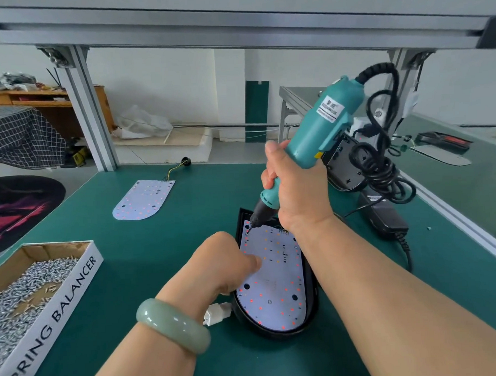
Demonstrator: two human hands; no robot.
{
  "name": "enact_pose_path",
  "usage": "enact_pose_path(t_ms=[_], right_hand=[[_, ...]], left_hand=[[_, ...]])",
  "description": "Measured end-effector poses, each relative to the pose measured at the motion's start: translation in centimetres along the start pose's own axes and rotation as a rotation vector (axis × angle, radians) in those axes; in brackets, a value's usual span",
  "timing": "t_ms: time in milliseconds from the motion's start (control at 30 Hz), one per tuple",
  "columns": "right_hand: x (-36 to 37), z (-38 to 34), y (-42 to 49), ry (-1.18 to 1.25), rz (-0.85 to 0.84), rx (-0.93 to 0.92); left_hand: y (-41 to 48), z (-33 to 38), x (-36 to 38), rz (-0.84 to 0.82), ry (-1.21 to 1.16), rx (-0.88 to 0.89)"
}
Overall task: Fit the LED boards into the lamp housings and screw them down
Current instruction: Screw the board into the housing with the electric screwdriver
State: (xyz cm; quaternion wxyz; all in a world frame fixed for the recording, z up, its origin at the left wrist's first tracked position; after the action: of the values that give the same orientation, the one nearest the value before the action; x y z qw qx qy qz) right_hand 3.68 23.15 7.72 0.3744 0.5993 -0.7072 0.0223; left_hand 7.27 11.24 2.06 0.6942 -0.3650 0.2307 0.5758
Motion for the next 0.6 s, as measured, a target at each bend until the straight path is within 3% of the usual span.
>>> enact_pose_path(t_ms=[433,600], right_hand=[[0.3,-0.3,-0.6,-0.112,-0.033,-0.028],[-0.6,-3.7,0.3,0.005,0.223,-0.037]], left_hand=[[0.3,-0.3,0.0,-0.020,-0.056,-0.015],[0.3,-1.0,0.0,-0.047,-0.139,-0.032]])
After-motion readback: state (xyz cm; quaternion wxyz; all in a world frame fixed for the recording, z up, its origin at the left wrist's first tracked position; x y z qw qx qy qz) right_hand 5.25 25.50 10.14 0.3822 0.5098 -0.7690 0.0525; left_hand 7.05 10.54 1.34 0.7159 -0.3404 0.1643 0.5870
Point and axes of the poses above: each hand's wrist, its own y-axis towards the middle knuckle, its own x-axis out of the palm, z = x × y, the point moved 1 cm from there along y, towards the middle knuckle, and after that the axes turned 6 degrees about y, right-handed, at the moved point
